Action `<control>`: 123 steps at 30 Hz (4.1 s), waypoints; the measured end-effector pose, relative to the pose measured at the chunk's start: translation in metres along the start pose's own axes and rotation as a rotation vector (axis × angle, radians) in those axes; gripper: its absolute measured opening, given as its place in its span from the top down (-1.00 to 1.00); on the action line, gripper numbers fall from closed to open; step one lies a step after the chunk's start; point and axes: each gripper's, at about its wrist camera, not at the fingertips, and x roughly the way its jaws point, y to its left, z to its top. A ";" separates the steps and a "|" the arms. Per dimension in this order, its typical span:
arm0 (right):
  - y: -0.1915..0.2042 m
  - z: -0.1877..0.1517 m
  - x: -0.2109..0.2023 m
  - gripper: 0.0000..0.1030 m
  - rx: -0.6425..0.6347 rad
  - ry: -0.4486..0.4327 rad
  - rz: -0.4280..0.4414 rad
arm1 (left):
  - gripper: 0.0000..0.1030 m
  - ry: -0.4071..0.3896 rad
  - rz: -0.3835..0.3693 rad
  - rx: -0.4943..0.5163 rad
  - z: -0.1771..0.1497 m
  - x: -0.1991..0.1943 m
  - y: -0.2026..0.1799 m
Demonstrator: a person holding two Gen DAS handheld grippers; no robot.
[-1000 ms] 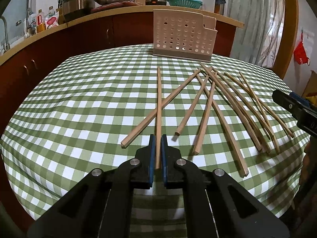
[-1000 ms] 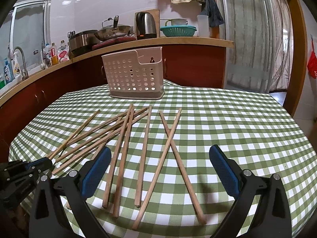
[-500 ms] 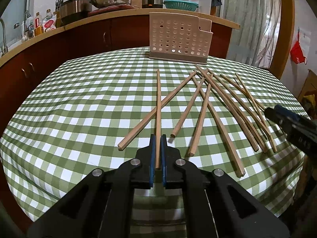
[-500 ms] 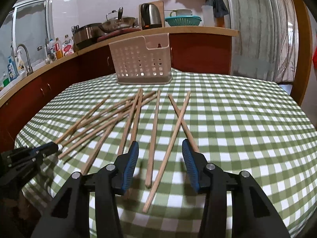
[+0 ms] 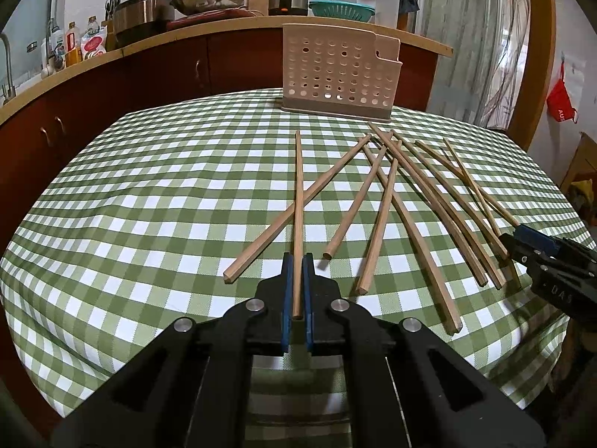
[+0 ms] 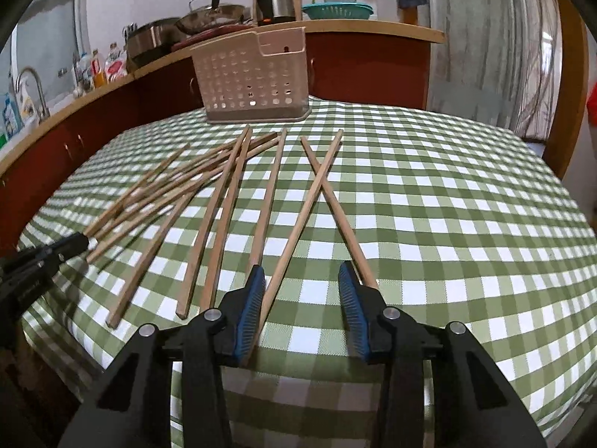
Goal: Organize utensils
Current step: 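Hold the chopstick in the left tool while the right tool grasps another chopstick, then lift both held chopsticks and carry them above the beige utensil holder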
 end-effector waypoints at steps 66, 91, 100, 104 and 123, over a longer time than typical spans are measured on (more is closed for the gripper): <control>-0.005 0.010 -0.060 0.89 -0.078 -0.212 0.052 | 0.89 -0.175 0.035 0.028 0.022 -0.041 0.001; -0.009 0.077 -0.078 0.89 -0.081 -0.300 0.042 | 0.89 -0.289 0.029 -0.030 0.099 -0.068 0.038; -0.010 0.114 -0.072 0.89 -0.082 -0.317 0.060 | 0.89 -0.318 0.020 -0.028 0.132 -0.061 0.046; -0.008 0.127 -0.068 0.89 -0.095 -0.327 0.060 | 0.89 -0.327 0.017 -0.024 0.141 -0.056 0.048; 0.004 0.180 -0.051 0.89 -0.114 -0.386 0.095 | 0.89 -0.373 -0.023 -0.033 0.180 -0.048 0.057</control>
